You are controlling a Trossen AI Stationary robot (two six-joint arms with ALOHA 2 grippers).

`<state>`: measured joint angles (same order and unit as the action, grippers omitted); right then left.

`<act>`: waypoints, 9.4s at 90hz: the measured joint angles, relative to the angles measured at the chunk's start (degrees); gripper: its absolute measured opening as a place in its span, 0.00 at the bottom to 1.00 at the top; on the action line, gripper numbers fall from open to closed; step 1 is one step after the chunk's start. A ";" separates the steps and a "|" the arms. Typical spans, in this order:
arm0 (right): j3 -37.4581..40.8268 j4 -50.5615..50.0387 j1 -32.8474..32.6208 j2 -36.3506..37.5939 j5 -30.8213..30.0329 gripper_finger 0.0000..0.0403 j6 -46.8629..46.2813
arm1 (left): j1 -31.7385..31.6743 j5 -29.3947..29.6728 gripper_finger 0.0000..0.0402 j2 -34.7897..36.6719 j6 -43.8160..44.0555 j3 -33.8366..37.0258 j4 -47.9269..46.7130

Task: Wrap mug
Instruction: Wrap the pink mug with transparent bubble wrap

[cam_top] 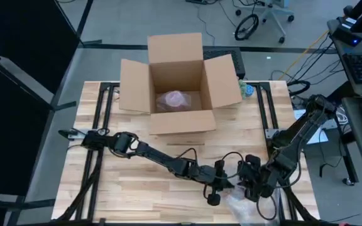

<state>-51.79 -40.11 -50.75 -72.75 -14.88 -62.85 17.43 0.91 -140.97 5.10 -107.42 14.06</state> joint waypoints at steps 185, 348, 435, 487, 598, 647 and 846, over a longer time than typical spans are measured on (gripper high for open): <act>0.09 3.58 0.05 -3.74 7.79 0.17 -3.90 | 0.66 0.74 0.00 -5.42 0.46 -4.50 6.10; -1.97 -6.06 0.51 -5.94 4.19 0.50 -2.94 | 0.51 1.11 0.00 -5.69 0.50 -4.15 5.29; -1.81 -8.42 -11.43 -10.76 -1.48 0.54 -17.09 | 0.55 1.09 0.00 -5.96 0.37 -4.13 4.48; -1.69 -0.77 -5.61 -24.67 -8.84 0.54 -6.90 | 1.31 2.45 0.00 -4.54 -0.03 -13.78 -19.78; 2.49 17.46 4.95 -28.82 -18.65 0.54 11.55 | -0.92 5.35 0.00 -1.28 3.76 -27.47 -57.87; 2.49 17.28 4.95 -28.81 -18.12 0.54 12.51 | -3.19 1.86 0.25 0.84 2.52 -27.60 -61.51; 1.57 -9.41 -19.27 -15.47 12.25 0.54 -24.82 | -1.29 3.63 0.33 -1.79 3.14 -25.94 -59.47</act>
<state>-50.22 -49.52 -70.02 -88.23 -2.63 -87.67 16.14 4.54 -142.76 8.25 -133.36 -45.41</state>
